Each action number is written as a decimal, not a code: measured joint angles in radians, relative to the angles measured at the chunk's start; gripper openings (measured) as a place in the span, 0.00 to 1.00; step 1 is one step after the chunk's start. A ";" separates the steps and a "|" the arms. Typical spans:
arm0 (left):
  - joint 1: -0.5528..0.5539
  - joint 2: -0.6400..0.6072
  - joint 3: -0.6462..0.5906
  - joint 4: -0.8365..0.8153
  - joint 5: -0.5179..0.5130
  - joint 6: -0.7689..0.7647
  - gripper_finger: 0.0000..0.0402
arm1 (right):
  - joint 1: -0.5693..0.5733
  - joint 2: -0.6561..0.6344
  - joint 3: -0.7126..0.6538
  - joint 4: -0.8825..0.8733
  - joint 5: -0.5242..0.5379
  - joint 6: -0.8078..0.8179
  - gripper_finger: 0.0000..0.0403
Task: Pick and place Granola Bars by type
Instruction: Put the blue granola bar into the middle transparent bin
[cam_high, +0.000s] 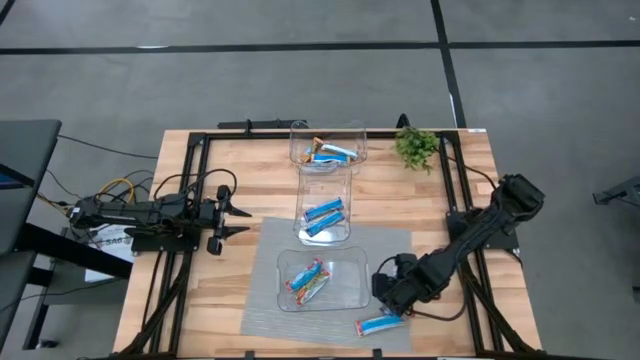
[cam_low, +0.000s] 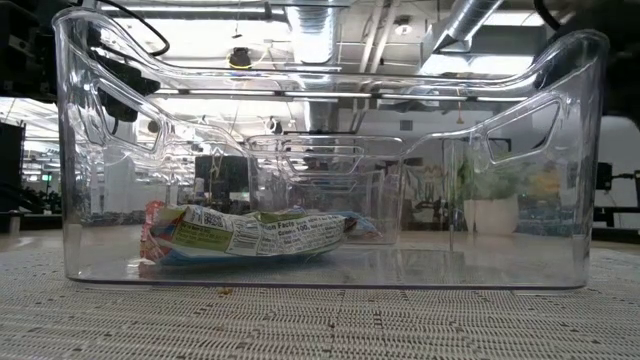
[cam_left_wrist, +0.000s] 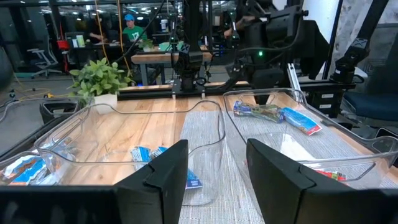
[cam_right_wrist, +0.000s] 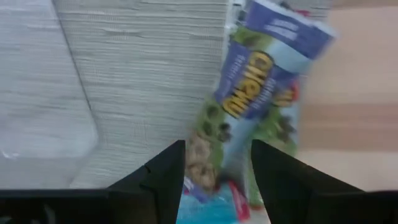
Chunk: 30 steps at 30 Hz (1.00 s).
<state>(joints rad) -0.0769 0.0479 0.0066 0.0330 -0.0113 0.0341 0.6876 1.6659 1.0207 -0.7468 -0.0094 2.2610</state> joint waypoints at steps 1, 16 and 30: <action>0.000 0.000 0.000 0.000 0.000 0.000 0.39 | 0.000 0.002 -0.011 0.019 0.008 -0.001 0.43; 0.000 0.000 0.000 0.000 0.000 0.000 0.39 | 0.013 0.018 -0.037 0.025 0.011 -0.029 0.43; 0.000 0.000 0.000 0.000 -0.001 0.000 0.39 | 0.018 0.024 -0.037 0.029 0.038 -0.036 0.41</action>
<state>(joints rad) -0.0765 0.0479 0.0063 0.0326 -0.0124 0.0341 0.7052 1.6897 0.9834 -0.7176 0.0286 2.2253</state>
